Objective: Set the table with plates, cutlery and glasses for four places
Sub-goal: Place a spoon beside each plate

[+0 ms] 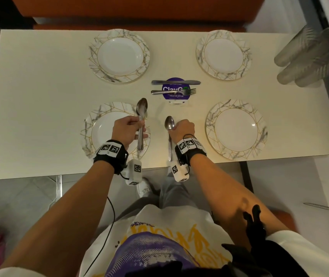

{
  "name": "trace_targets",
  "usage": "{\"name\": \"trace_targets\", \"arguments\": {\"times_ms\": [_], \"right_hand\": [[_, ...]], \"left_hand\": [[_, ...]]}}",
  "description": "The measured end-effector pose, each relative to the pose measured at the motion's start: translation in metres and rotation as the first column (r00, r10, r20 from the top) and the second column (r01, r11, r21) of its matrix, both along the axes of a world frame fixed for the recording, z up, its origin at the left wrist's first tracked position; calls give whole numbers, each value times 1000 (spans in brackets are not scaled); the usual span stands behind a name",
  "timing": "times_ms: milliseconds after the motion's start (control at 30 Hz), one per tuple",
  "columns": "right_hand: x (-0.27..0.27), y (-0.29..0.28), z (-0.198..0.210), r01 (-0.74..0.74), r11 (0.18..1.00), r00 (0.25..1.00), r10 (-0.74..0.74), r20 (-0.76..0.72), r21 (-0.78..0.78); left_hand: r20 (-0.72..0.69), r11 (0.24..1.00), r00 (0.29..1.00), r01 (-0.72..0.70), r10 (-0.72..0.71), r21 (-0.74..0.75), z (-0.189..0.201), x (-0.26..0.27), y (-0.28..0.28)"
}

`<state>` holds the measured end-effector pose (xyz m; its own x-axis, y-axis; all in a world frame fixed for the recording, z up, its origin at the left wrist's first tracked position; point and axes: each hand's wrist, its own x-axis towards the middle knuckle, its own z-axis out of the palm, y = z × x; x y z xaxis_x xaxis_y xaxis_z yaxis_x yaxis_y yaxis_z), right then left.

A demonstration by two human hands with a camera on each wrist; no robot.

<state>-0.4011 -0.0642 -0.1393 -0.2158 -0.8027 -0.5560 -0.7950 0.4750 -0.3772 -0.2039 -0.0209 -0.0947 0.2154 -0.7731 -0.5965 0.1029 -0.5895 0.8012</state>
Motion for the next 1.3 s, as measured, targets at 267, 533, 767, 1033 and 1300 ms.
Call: {"name": "trace_targets", "arguments": {"times_ms": [267,533,767,1033,1300], "right_hand": [[0,-2,2,-56,998,998,56,23,-17],[-5,3,15,12,990,995,2,104,-140],[-8,0,44,0,926,956,111,270,-379],[-30,-5,56,127,924,874,67,481,-360],[-130,-25,59,278,925,848,-110,518,-260]], "left_hand": [[14,1000,1000,5,-5,-13,-1,-1,-1],[26,999,999,31,-31,-6,-2,-4,-2],[27,989,990,138,-137,-52,12,-23,-9],[-46,973,976,208,-214,-99,35,-76,-19],[-39,958,961,269,-273,-99,42,-165,-37]]}}
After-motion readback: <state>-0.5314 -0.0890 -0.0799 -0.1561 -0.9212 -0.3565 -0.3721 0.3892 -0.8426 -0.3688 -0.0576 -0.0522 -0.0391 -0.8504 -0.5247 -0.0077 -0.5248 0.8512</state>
